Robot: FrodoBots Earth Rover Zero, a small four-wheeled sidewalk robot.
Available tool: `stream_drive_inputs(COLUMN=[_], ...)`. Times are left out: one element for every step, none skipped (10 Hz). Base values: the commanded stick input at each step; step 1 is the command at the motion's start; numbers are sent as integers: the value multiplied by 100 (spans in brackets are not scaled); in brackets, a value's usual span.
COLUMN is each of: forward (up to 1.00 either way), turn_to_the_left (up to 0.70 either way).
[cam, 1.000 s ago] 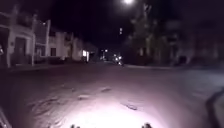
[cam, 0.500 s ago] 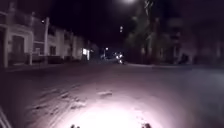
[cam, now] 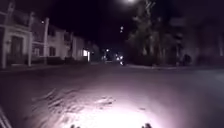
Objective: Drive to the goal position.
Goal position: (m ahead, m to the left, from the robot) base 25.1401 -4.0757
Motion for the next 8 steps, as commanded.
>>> stream_drive_inputs(forward=[70,70,70,70,70,70,70,70], turn_to_the_left=[0,0,0,0,0,0,0,0])
